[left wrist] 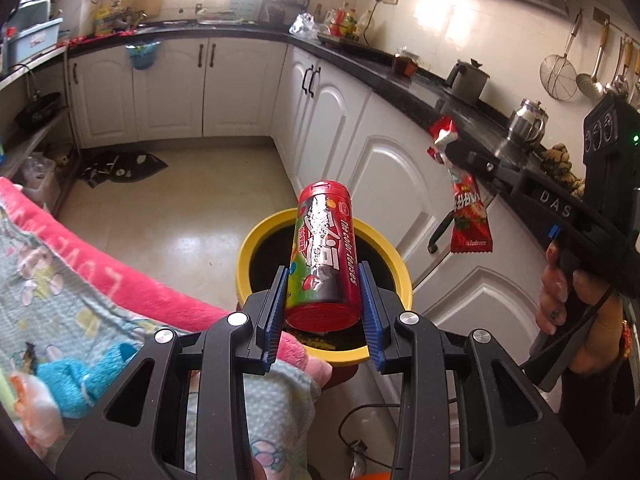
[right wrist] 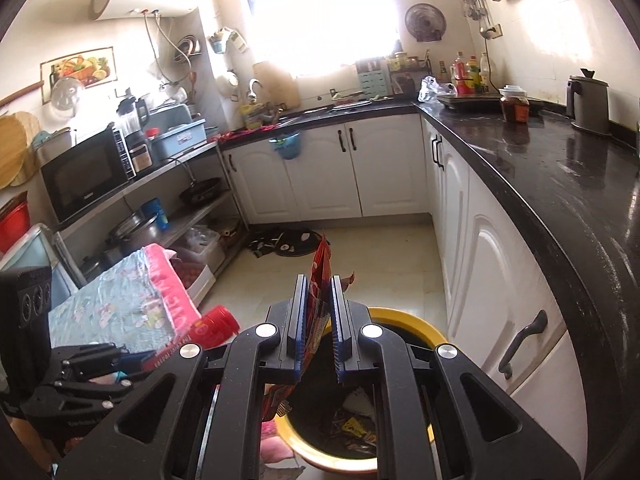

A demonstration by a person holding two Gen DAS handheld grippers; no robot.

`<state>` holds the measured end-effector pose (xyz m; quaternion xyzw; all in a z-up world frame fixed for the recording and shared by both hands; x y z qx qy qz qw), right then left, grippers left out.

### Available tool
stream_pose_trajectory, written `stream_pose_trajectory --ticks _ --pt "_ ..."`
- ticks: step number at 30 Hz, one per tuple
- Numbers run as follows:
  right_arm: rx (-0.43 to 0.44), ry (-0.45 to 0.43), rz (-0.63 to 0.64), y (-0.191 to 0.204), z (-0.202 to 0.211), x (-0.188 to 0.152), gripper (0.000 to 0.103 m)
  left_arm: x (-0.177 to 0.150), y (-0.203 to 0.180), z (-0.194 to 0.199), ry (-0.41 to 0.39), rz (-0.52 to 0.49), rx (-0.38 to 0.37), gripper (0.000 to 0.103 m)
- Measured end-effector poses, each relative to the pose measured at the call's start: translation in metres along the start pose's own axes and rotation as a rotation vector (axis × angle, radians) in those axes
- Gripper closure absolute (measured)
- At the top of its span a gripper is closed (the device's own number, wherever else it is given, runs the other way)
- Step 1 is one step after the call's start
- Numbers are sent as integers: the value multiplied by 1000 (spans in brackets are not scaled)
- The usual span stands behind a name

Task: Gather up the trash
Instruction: 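Open the right tool to drop the wrapper while the left tool releases the tube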

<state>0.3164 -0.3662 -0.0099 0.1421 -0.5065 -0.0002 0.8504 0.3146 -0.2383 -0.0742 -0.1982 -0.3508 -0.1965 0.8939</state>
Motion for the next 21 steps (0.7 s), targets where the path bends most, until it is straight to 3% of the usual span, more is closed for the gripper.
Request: stream_pose_trajectory --ticks 16,20,21 --pt "-45 121 -68 -42 -63 -31 91 -10 2 -71 120 16 -11 76" --pt "-58 156 -131 -56 -83 -44 84 -11 9 -85 128 38 10 74" --pt "-66 163 -139 -59 -86 -46 80 -11 13 -88 132 52 12 68"
Point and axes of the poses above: each gripper's, at about its wrist camera, not at the fingertips, and z roughly against the way its jaws point, y to its left, x to its top, the point moved 10 cm from there along -z, roughly the way its jaws point, and after that the axes turned 2 degrees about x, right-handed, at the moved point
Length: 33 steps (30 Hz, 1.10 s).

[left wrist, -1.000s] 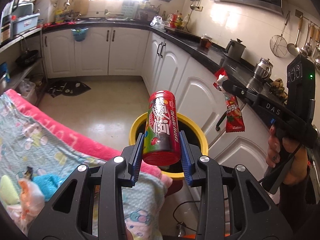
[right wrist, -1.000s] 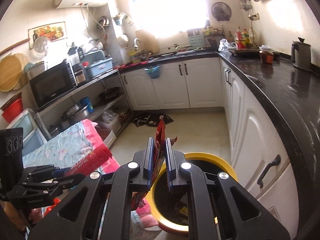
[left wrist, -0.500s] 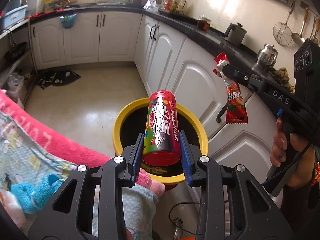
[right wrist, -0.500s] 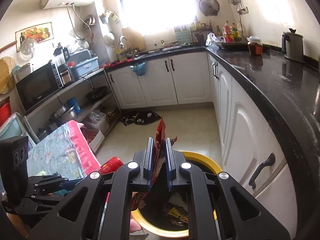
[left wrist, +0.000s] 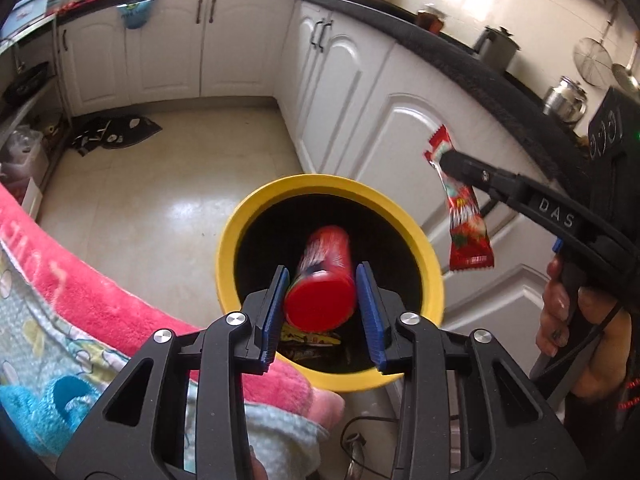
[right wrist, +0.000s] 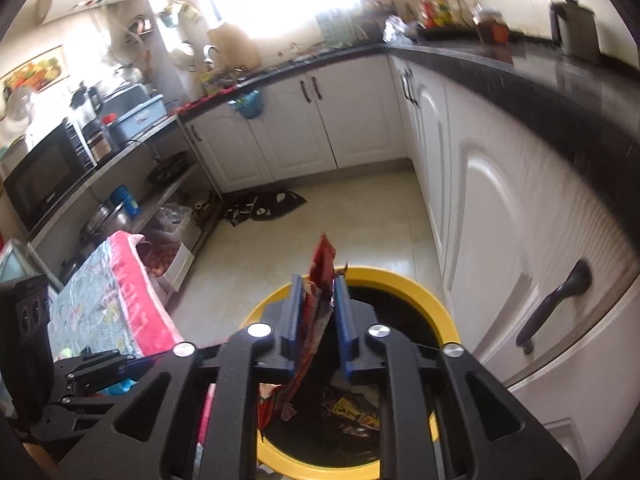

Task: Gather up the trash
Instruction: 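Open the right tool to drop the wrapper while the left tool releases the tube, then move both open tools back over the table items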

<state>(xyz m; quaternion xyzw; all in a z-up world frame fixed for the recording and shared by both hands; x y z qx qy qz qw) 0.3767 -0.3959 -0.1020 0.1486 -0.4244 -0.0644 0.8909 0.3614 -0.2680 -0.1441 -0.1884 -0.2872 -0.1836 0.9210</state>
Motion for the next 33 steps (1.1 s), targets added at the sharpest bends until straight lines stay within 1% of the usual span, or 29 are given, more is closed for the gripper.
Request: stream_pose_trajectory --ticks 1,2,4,5,6,7,9,11,12,13,14,15,16,18,21,23,27,33 --pt "-15 8 0 -4 -5 -2 78 0 2 -1 4 11 -5 64" --pt "-23 12 0 -6 -6 -3 76 -2 4 -1 6 21 -6 62" --pt "-26 10 -2 -8 -6 -5 74 -4 9 1 2 25 11 57" --pt "-24 4 1 -8 -4 -6 68 -5 12 4 0 29 13 55" --pt "-26 1 5 -7 -3 -6 65 -6 14 8 -6 36 17 50" --pt "-28 1 10 -6 -3 -8 65 -6 16 11 -13 38 24 45" --pt "-20 0 25 0 0 -10 64 -7 21 23 -40 32 46 37" --pt "-20 -8 38 4 5 -12 60 -8 26 34 -55 38 60 37" --pt "-19 -12 43 5 7 -12 56 -8 30 40 -68 44 64 31" --pt "-20 -19 46 8 11 -12 53 -7 33 45 -79 48 73 22" --pt "-19 -26 49 11 14 -13 49 -7 36 52 -92 49 84 18" --pt "-14 -30 52 14 17 -13 47 -6 38 59 -108 48 92 14" --pt "-12 -32 55 16 19 -13 47 -6 40 65 -121 49 100 13" --pt "-9 -40 63 22 24 -13 42 -5 45 78 -147 57 117 11" --pt "4 -55 72 31 33 -12 36 -7 52 98 -184 76 126 11" --pt "9 -64 81 38 39 -11 34 -8 55 108 -200 86 133 11" --pt "25 -73 104 54 48 -11 30 -13 62 127 -229 103 146 11" --pt "54 -84 131 73 60 -12 28 -24 74 151 -262 133 167 11"
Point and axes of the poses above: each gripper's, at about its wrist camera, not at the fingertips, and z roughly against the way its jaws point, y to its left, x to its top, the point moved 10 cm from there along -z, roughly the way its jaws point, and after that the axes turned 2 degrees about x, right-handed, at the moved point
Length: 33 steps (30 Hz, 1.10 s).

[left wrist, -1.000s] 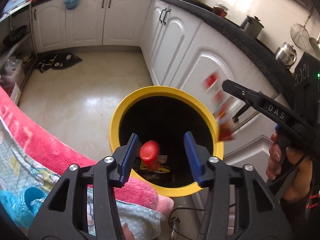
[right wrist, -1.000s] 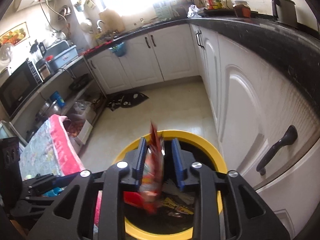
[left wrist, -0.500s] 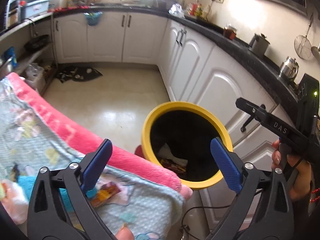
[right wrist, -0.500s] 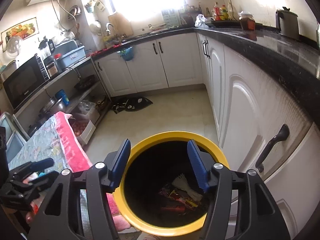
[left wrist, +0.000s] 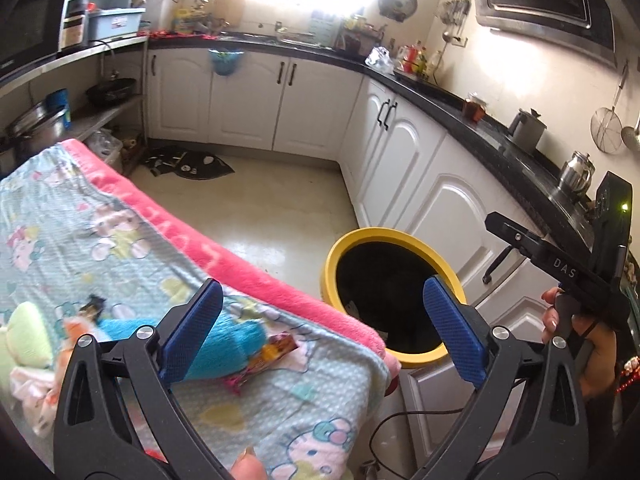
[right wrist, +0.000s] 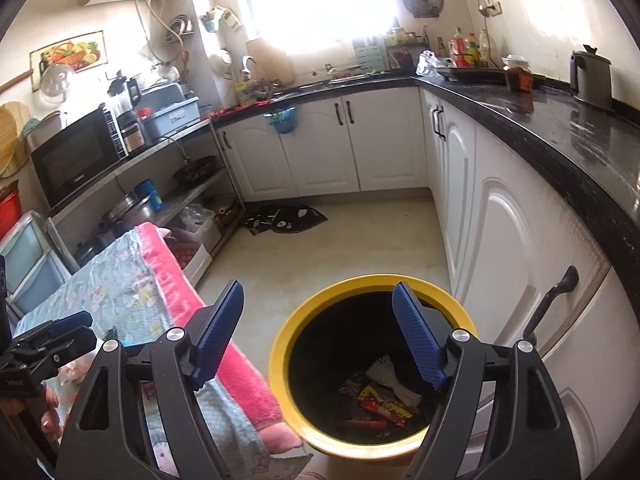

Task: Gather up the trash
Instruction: 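Move both open tools back over the table items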

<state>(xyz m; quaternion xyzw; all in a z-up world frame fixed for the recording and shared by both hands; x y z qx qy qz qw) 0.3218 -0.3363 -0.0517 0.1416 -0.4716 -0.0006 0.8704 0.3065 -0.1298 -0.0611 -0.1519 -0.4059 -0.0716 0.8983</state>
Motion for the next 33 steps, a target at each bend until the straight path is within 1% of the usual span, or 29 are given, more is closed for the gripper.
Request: stream_pose_trajectory --ticks 4,9,18,25,33 --pt "24 -9 19 17 8 1 26 -2 20 22 -28 26 30 11" --pt "77 -21 53 44 18 4 25 1 43 51 -68 57 69 11" --pt "157 -13 121 93 28 0 23 -6 90 99 -120 105 160 11" --pt "221 -6 173 130 35 -8 22 -17 113 126 -139 122 208 11" --pt "285 19 234 169 36 -18 21 -36 137 147 -131 138 258 11"
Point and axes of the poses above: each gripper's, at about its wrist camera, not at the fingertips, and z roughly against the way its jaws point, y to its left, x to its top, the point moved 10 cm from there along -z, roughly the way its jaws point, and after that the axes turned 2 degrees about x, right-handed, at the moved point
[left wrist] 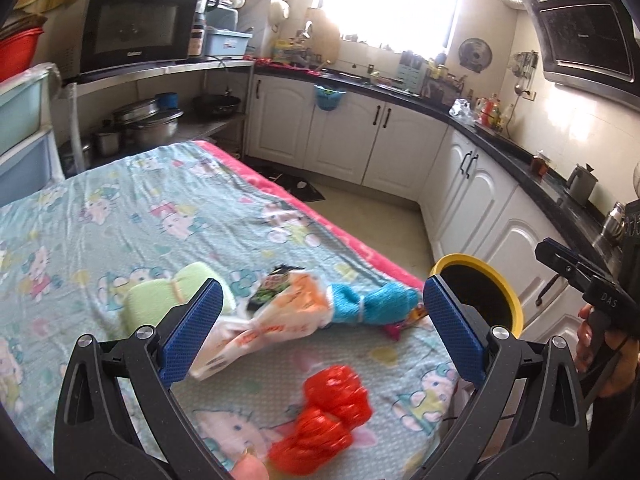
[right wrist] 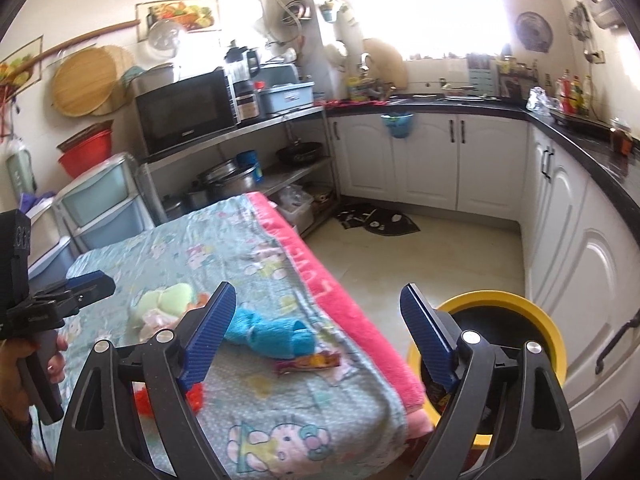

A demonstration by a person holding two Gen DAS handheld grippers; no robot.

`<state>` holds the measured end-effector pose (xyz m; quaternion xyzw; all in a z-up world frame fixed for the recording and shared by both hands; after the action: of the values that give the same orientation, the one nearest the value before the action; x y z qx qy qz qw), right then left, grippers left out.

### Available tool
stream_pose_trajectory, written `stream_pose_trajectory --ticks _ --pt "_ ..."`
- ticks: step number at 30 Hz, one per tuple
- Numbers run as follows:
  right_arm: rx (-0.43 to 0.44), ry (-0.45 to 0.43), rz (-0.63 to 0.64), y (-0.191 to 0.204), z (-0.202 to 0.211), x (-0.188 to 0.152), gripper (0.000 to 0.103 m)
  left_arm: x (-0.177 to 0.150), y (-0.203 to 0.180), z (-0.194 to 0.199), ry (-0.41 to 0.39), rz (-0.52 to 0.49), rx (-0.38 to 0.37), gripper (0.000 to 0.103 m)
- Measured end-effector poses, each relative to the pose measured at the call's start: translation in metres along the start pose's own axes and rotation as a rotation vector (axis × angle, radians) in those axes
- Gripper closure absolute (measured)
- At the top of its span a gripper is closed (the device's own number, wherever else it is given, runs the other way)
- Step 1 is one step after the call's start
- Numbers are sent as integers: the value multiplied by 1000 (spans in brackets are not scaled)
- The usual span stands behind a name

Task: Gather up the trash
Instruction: 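Move both open tools back over the table items, then grasp the purple snack packet with the right tool while the left tool grasps the white plastic bag bundle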

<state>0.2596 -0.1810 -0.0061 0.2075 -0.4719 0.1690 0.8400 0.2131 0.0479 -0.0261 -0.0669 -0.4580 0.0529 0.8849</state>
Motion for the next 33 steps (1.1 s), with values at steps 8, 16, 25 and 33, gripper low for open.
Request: stream_pose_trajectory --ticks 8,16,25,33 --pt "50 34 45 32 -13 -7 21 -13 34 12 13 28 51 11" --pt "85 61 98 57 -21 -13 21 -25 61 16 29 47 92 11" --pt "111 99 137 74 -32 -24 21 -46 81 9 73 60 109 11" --pt "99 150 147 72 -49 -43 21 -66 92 -10 123 100 88 11"
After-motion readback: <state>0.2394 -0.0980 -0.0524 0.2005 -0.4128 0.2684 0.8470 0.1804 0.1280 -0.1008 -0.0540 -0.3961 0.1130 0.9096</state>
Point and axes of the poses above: each gripper's, at about its wrist camera, not at the fingertips, and z roughly against the way its jaws point, y to its left, x to its top, the point moved 10 cm from there along -z, roughly the way its jaws point, and after that the axes turned 2 degrees about x, right-handed, at the moved point
